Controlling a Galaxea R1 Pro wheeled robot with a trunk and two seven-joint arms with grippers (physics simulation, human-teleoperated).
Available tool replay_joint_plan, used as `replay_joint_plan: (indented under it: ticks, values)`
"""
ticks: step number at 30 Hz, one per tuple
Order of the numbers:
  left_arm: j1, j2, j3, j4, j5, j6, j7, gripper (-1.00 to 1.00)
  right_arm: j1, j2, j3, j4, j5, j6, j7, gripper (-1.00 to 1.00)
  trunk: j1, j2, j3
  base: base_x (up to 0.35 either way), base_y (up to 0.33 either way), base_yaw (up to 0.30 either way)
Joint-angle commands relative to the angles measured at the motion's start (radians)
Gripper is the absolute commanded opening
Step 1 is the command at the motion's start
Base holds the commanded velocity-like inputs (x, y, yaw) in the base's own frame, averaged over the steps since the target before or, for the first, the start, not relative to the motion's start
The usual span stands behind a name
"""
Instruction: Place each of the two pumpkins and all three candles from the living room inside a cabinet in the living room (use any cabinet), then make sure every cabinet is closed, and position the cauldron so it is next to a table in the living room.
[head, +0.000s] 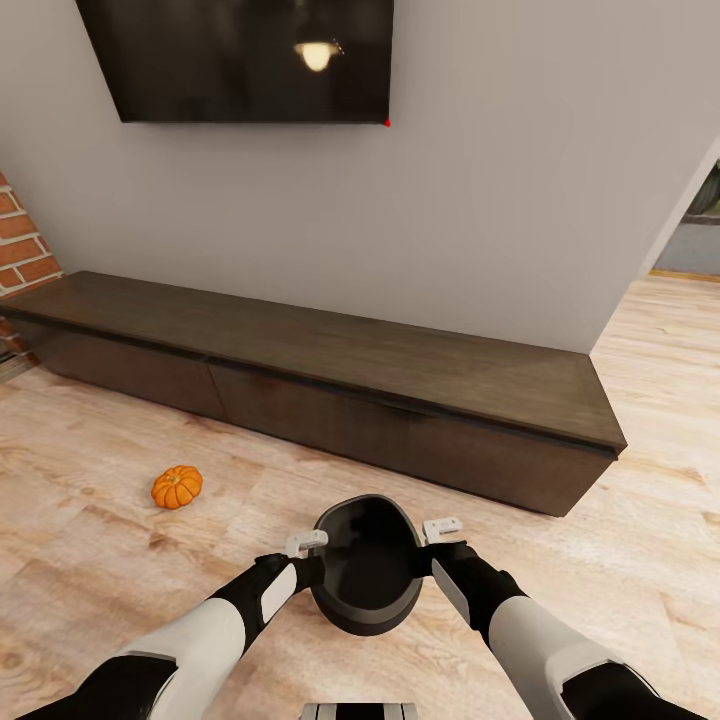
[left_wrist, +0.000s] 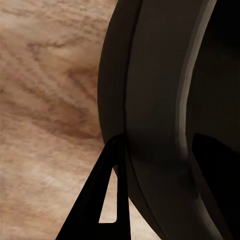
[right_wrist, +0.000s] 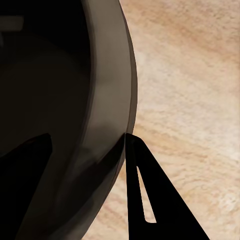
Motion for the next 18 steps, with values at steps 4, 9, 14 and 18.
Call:
replay_joint_plan:
  ticks: [4,9,14,18]
  values:
    - [0.0,-0.001,-0.003,-0.002,0.035,0.005,0.001,-1.0,0.0,-0.001,0.01,-0.002,-0.007,0.005,-0.009,-1.0,0.0,0.0,-0.001,0.0,0.0,0.0]
    - [0.0,-0.001,-0.003,-0.002,0.035,0.005,0.001,-1.0,0.0,-0.001,0.01,-0.002,-0.007,0.005,-0.009,-1.0,-0.001,0.0,0.007,0.0,0.0,0.0]
    - [0.0,-0.001,-0.002,-0.002,0.035,0.004,0.001,-1.0,0.0,-0.001,0.01,-0.002,-0.007,0.005,-0.009,-1.0,-0.003,0.001,0.026,0.0,0.0,0.0]
    - [0.0,-0.001,-0.002,-0.002,0.034,0.004,0.001,-1.0,0.0,-0.001,0.009,-0.002,-0.007,0.005,-0.009,-1.0,-0.005,0.002,0.042,0.0,0.0,0.0]
